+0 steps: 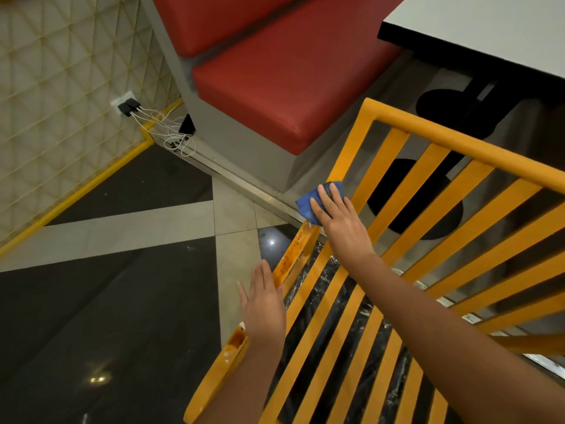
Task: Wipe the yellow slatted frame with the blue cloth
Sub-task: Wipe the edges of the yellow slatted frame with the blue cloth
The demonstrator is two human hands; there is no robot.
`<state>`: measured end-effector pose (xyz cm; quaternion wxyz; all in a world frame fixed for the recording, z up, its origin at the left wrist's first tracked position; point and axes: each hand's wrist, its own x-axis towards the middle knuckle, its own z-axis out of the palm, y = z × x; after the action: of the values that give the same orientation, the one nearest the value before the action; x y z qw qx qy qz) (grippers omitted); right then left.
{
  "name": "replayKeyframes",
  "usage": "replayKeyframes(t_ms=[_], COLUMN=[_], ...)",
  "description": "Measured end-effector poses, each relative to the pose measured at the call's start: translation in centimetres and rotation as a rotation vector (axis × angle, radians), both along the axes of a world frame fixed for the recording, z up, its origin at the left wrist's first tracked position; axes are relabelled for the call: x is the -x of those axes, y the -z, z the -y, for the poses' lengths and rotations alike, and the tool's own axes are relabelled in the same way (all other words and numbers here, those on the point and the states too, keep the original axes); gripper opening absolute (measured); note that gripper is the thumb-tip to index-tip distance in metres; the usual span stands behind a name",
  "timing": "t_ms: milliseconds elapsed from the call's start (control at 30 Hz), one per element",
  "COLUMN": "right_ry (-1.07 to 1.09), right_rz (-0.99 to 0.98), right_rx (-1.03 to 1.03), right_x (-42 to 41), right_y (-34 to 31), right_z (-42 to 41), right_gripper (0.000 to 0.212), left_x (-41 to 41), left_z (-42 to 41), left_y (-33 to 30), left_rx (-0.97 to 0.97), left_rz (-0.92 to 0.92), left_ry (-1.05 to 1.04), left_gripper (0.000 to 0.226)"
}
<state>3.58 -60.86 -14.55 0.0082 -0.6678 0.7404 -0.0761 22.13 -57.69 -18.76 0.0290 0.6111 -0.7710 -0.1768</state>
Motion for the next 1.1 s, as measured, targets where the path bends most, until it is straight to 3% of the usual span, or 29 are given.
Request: replayKeyframes(t_ms=[133,267,500,733,833,967,1100], right_ry=[0.002,-0.102,0.016,-0.156,-0.098,-0.047,-0.153], right_rz=[0.052,-0.015,0.042,-0.012,0.013,0.070,0.001], right_rx=[-0.058,-0.083,-0.095,-0.147,-0.065,-0.117,-0.171], right_x=[-2.5,-1.2,-2.1,-1.9,-1.1,-3.8,-3.2], right_y=[1.2,1.1,0.6,1.4,1.2,2.1,1.6], right_z=[-1.1,-0.9,-0.5,-1.7,-0.7,-2.1,-2.3], right_gripper=[0.079,0.078,0.077,0.079,0.075,0.075,0.079], left_x=[-0.1,0.0,0.1,0.0,-0.4,-0.9,-0.9], left_z=[0.1,0.2,0.0,-0.4,-0.9,-1.2,-1.9], left_y=[-0.2,0.2,0.1,0.0,-0.2,0.2,0.3], left_rx=[0.004,-0.024,-0.095,-0.035,-0.020,-0.050,-0.068], left_rz=[0.015,0.030,-0.061,0.078,0.138,0.159,0.133], left_ry=[-0.008,0.054,0.042,0.141,0.163,0.183,0.191], left_gripper=[0.057,0.052,0.055,0.060,0.061,0.063,0.055])
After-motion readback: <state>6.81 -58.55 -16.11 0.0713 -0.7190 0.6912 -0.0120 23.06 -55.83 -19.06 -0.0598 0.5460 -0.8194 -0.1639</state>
